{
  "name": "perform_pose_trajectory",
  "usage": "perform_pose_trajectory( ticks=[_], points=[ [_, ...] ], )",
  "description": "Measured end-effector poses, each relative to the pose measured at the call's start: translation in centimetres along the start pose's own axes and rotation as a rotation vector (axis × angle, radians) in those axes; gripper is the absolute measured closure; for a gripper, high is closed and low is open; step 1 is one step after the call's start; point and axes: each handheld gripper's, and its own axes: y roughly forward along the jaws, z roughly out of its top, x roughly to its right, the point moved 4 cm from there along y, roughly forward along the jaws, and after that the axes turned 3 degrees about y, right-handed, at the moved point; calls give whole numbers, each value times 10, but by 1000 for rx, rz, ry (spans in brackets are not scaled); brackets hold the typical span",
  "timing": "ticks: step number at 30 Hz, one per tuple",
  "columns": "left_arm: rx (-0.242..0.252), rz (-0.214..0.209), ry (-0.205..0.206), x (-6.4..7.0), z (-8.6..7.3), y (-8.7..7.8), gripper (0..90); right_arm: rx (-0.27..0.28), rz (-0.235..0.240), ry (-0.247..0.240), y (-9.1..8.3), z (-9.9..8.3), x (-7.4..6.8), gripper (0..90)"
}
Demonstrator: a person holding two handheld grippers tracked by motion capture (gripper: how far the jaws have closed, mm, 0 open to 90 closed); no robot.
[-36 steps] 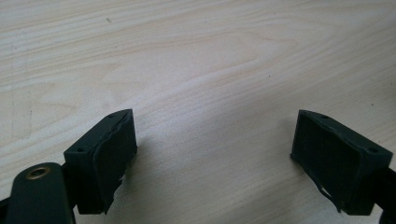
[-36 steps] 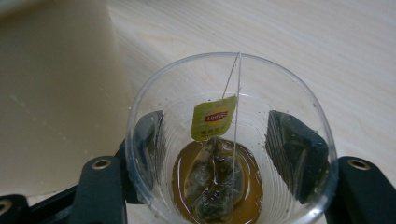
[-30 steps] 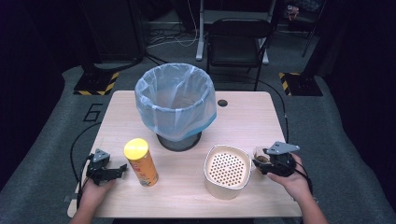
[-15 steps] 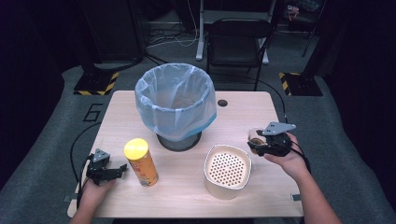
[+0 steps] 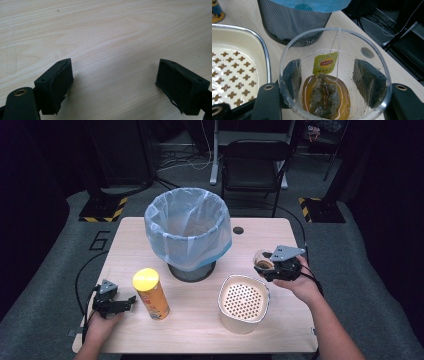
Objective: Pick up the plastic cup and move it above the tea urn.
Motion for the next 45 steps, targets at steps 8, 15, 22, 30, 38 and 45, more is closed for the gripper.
perform_pose_trajectory(
  ticks=[8, 15, 22, 30, 38, 45],
  points=[
    [1, 6, 2, 0, 0, 0, 138, 23, -13, -71, 5, 8, -2, 399],
    [1, 6, 2, 0, 0, 0, 138, 69, -85, -229, 2, 18, -15, 407],
    [0, 5, 3, 0, 0, 0, 138, 56, -157, -375, -1, 19, -24, 416],
    [1, 6, 3, 0, 0, 0, 138, 46, -177, -458, 0, 18, -30, 420],
    [1, 6, 2, 0, 0, 0, 138, 31, -274, -630, -4, 23, -44, 431],
    [0, 5, 4, 0, 0, 0, 139, -51, -438, -948, -1, 22, -66, 443]
  ],
)
